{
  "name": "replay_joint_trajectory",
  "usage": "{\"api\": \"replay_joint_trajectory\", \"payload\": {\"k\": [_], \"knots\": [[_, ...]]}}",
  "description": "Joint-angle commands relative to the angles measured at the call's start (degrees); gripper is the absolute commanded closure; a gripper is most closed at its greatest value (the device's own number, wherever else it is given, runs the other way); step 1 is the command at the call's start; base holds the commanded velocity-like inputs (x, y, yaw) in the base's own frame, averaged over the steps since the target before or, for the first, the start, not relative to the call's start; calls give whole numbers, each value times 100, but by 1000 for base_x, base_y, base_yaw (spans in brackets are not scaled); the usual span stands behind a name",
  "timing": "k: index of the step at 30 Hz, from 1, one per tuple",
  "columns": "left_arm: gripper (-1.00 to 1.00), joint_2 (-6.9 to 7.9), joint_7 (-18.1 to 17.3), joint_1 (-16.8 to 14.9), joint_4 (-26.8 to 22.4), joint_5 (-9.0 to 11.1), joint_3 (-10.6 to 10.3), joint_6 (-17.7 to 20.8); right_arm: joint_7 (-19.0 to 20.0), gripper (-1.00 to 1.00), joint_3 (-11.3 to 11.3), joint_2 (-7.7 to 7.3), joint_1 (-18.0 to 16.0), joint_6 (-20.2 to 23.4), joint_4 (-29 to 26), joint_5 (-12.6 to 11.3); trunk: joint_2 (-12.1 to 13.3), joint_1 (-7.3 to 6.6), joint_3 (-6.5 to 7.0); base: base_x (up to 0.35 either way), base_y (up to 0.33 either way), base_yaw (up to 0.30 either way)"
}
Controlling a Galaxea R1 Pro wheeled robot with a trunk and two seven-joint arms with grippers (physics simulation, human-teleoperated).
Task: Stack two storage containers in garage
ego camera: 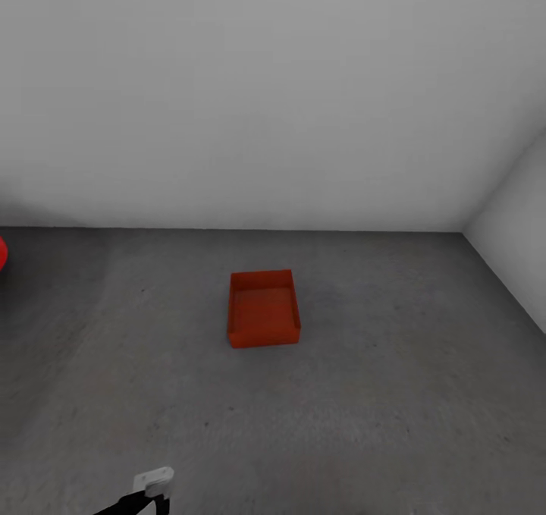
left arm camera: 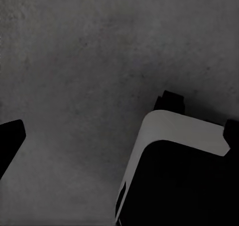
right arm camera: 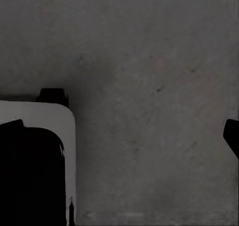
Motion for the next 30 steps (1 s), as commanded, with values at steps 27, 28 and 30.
{"api": "replay_joint_trajectory", "payload": {"k": [27,28,30], "knots": [[-100,-95,-569,1744,-4,11,-27,-1114,556,-100,-10,122,1684,-223,19,-12,559,-307,318,0,0,0],[-100,-89,-596,1750,-13,6,-27,-1127,556,-100,-10,122,1685,-222,18,-11,559,-307,327,0,0,0],[-100,-79,-619,1757,-24,3,-30,-1137,556,-100,-10,124,1687,-225,17,-10,559,-307,346,0,0,0]]}}
